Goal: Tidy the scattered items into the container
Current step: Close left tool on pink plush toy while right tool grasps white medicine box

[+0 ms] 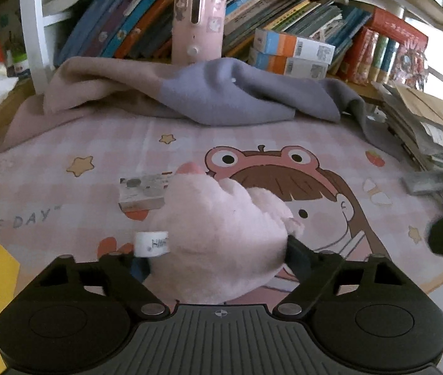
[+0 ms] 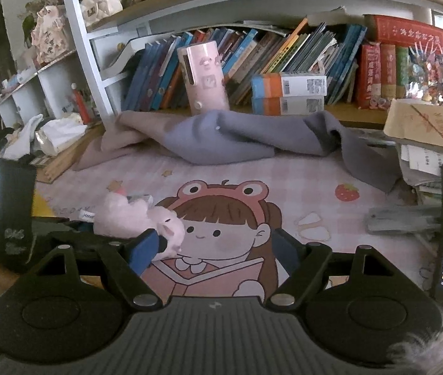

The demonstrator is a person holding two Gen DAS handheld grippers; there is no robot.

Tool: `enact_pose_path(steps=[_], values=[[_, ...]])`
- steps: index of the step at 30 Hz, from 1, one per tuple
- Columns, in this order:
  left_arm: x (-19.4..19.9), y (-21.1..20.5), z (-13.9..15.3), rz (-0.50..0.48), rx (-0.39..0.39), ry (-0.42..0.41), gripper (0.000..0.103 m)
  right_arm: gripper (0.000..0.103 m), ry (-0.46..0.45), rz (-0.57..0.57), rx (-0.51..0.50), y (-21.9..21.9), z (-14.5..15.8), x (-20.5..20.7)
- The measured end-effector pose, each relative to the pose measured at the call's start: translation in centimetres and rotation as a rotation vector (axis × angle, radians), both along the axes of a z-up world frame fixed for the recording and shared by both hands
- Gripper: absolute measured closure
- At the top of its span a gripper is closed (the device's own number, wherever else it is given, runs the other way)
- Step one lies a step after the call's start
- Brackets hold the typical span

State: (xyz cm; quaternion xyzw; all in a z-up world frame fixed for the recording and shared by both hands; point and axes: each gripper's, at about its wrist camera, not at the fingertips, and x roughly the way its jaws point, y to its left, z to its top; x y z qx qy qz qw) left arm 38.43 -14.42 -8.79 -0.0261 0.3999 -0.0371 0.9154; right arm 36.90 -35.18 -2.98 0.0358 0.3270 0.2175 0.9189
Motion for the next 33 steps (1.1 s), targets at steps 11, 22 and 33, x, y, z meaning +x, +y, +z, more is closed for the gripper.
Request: enact_pose_path(steps=[11, 22, 33], values=[[-7.0, 2.7, 2.7, 0.049, 0.02, 0.06, 0.028, 0.025, 0.012, 0.106, -0.003, 4.5, -2.6, 3.7], [-12.5, 5.5, 6.1, 0.186, -0.034, 0.016, 0.028, 0.025, -0.056, 0.293, -0.091, 13.3, -5.7, 6.6], [-15.7, 6.4, 8.1, 0.254, -0.021, 0.004, 0.028, 0.025, -0.067, 0.19, -0.126, 19.5, -9.0, 8.7]])
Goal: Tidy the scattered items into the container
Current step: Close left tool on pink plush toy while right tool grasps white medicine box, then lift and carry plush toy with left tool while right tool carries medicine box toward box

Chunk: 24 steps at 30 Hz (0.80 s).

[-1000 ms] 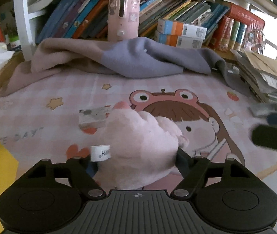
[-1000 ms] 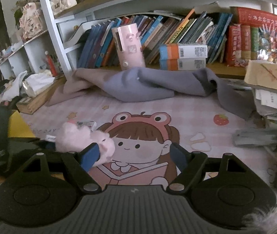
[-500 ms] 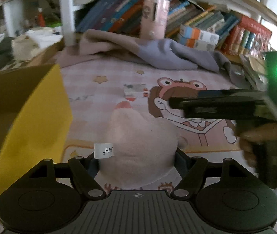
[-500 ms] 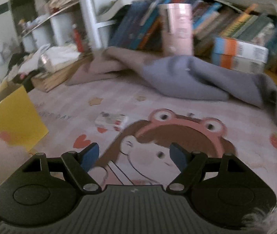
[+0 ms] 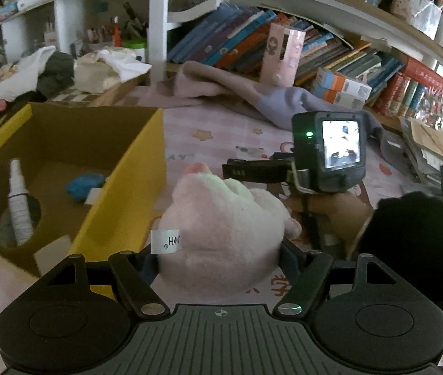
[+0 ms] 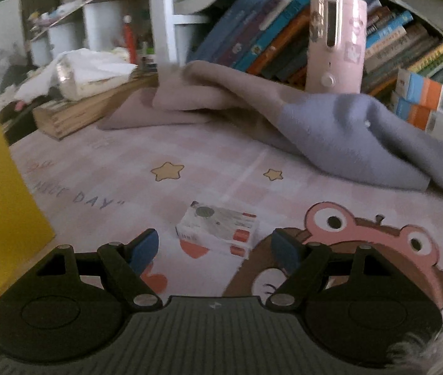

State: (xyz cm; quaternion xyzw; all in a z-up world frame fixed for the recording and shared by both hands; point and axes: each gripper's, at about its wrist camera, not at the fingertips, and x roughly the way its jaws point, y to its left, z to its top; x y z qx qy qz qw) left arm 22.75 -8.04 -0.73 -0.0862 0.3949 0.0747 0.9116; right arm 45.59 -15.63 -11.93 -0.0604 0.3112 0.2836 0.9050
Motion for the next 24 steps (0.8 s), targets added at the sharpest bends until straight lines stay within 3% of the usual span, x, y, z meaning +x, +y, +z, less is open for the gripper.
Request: enact_pose_path(steps=[1, 4, 6, 12, 24], values=[[-0.1, 0.1, 0.1, 0.004, 0.001, -0.001, 0.028, 0.026, -0.006, -0.01, -0.003, 0.3, -0.1, 0.0], [-0.4, 0.2, 0.3, 0.007, 0.003, -0.005, 0.028, 0.046, -0.024, -0.014, -0.017, 0.9, -0.1, 0.0], [-0.4, 0.2, 0.4, 0.001, 0.006, -0.009, 0.028, 0.048, -0.028, -0.014, -0.024, 1.0, -0.1, 0.0], [-0.2, -0.1, 0.4, -0.038, 0.003, -0.027, 0.028, 0.049, -0.013, -0.029, 0.006, -0.6, 0.8, -0.3], [0.0, -1.8, 1.2, -0.135, -0.016, -0.06, 0.028, 0.049, -0.049, -0.042, 0.043, -7.4, 5.5, -4.3]])
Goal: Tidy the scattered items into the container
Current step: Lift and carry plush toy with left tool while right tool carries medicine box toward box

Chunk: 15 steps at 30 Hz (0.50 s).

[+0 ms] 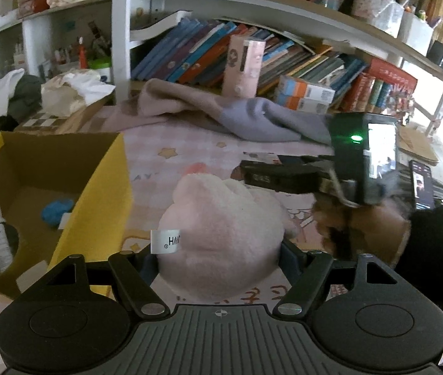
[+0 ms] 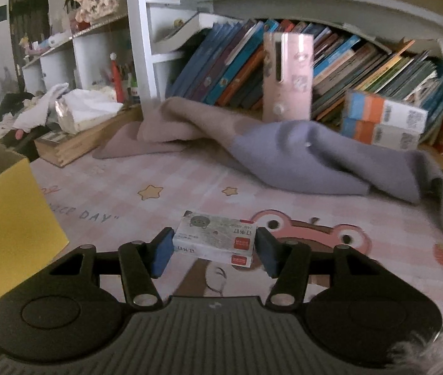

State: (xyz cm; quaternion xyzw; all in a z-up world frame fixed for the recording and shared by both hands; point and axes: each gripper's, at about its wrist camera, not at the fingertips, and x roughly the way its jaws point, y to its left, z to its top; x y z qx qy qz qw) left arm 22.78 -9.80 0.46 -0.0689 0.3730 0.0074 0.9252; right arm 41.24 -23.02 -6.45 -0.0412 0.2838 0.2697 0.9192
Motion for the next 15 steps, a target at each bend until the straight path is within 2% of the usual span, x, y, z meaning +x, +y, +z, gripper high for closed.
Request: enact_pose_path(steps=[15], values=[[-0.7, -1.7, 1.0, -0.098, -0.048, -0.035, 0.028, 0.049, -0.032, 0.039, -0.02, -6.5, 4.6, -8.3]])
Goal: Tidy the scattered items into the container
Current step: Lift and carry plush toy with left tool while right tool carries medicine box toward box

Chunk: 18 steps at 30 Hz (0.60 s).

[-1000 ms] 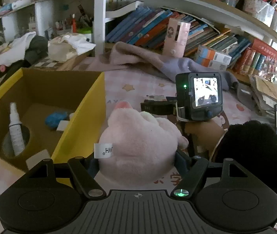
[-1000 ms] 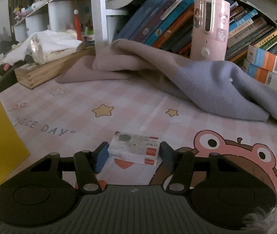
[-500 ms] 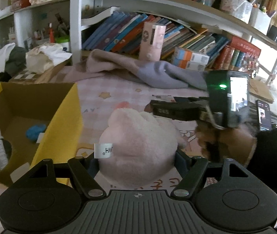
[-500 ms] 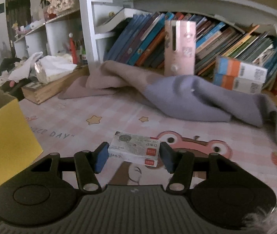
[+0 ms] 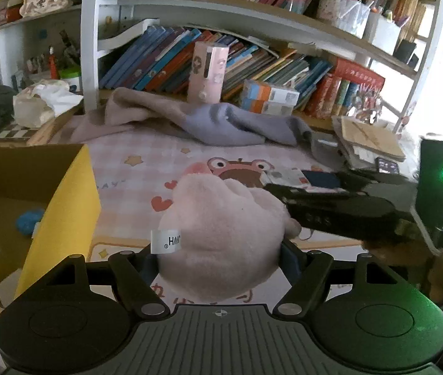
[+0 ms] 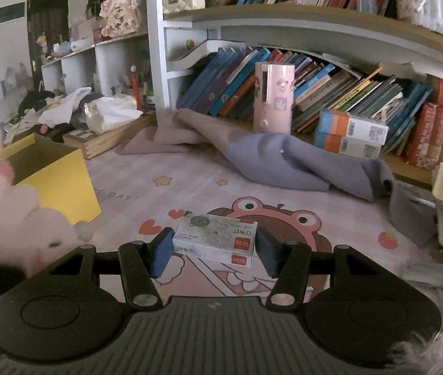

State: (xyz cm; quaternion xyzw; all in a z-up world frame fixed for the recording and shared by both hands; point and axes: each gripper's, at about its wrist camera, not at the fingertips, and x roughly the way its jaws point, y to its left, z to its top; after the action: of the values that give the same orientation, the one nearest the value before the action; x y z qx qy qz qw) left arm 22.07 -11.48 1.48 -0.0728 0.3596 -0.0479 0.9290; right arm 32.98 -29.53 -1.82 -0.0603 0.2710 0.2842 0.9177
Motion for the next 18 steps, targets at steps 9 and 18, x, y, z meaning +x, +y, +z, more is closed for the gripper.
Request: enact_pose_path(steps=[9, 18], values=[[-1.2, 1.4, 0.6, -0.018, -0.058, -0.047, 0.028, 0.049, 0.056, -0.07, -0.005, -1.5, 1.3, -3.9], [-3.8, 3.8, 1.3, -0.115, -0.132, -0.093, 0.028, 0.049, 0.054, -0.177, -0.021, 0.1, 2.6, -9.0]])
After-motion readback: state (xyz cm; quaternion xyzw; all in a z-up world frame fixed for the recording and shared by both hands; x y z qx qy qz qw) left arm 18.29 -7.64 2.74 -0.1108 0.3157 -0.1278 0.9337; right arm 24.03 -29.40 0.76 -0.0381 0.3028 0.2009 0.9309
